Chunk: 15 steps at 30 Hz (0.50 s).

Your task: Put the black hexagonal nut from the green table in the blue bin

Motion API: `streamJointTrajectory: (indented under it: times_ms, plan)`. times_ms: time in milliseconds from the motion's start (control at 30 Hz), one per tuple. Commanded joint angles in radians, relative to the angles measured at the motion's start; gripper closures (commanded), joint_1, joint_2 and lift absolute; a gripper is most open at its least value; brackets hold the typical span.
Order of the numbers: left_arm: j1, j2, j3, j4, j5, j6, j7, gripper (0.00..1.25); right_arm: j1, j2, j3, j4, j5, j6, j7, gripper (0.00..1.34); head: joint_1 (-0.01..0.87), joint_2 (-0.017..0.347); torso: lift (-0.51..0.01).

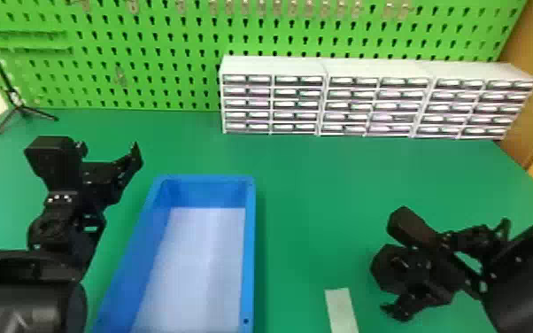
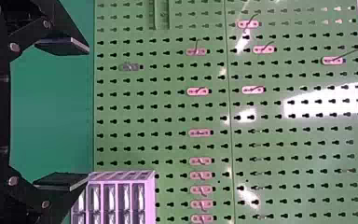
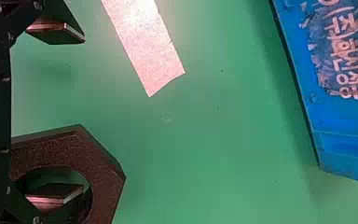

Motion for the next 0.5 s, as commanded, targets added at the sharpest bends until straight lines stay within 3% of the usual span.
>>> streamJointTrajectory:
  times_ms: [0,233,367,467]
  plan:
    - [0.001,0.000,0.001,0.000,0.001,-0.001,0.000,0.30,-0.003,0.007,0.006,0.016,0.005,-0.001,0.002,0.18,0.683,0.028,-0.096]
    - [0.004,0.000,0.006,-0.002,0.003,-0.004,0.000,0.30,-0.007,0.006,0.007,0.021,0.005,-0.001,0.005,0.28,0.683,0.028,-0.096]
    - [0.004,0.000,0.007,-0.002,0.003,-0.004,0.000,0.30,-0.009,0.003,0.003,0.021,0.002,-0.001,0.005,0.57,0.683,0.028,-0.096]
    - [0.004,0.000,0.006,-0.002,0.003,-0.004,0.000,0.30,-0.009,0.001,-0.002,0.019,0.001,-0.001,0.005,0.69,0.683,0.028,-0.096]
